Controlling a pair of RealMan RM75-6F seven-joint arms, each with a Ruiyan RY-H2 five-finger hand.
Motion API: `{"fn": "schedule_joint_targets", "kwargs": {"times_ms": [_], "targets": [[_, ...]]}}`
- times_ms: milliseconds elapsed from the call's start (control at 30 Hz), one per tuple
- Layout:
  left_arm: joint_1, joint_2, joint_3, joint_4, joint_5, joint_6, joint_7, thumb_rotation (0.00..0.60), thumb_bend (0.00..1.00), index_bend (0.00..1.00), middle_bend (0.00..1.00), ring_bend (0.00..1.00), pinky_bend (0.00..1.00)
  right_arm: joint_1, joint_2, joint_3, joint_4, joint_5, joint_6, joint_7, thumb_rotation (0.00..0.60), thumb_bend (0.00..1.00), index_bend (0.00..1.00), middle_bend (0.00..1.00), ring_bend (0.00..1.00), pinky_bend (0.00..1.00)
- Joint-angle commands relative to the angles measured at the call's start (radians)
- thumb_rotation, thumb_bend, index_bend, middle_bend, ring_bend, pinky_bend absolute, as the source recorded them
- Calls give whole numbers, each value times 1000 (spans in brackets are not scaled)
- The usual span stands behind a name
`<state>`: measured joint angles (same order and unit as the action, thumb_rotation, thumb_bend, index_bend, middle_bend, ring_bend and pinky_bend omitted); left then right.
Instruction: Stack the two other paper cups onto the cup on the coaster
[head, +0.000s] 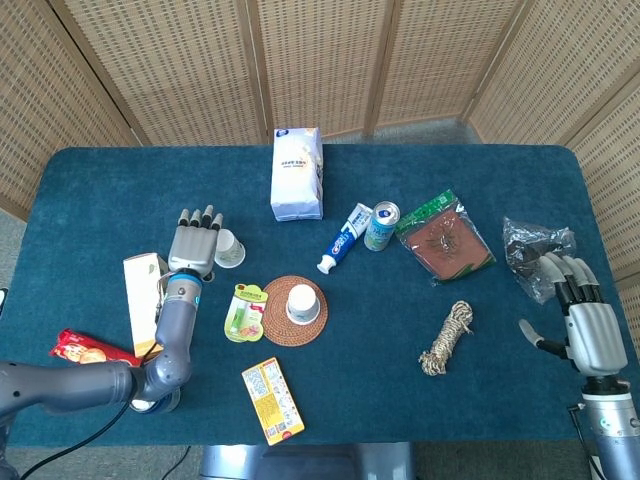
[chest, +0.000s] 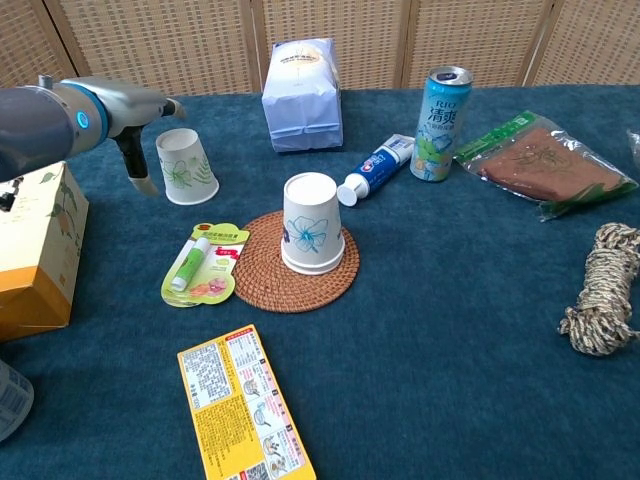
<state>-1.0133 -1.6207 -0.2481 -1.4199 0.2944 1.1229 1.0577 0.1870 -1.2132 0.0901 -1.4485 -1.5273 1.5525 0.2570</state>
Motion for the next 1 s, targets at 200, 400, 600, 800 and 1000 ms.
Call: {"fn": "schedule_joint_targets", "kwargs": {"times_ms": [200,400,600,800,1000], "targets": [[-31,-79,11,108,23,-33,-5,600,224,0,0,0,160,-2,-7,11,26,16,-18,25,600,293,39,0,0,96],[-38,-122,23,170,54,-19,1,600,228,153,138,114,381,-3,-13,15,40,7,-17,39,600,304,39,0,0,97],[-31,-147,30,207,106,10,-8,600,244,306,294,262,499,-5,-14,17,41,4,-20,48,600,304,39,0,0,97],[-15,-153,32,217,156,28,-21,600,258,426,392,361,590,-8,-14,20,39,3,-20,48,600,314,41,0,0,96],[3,-139,24,188,183,35,-32,600,265,451,414,384,609,-9,-15,20,36,0,-21,46,600,311,41,0,0,96]]}}
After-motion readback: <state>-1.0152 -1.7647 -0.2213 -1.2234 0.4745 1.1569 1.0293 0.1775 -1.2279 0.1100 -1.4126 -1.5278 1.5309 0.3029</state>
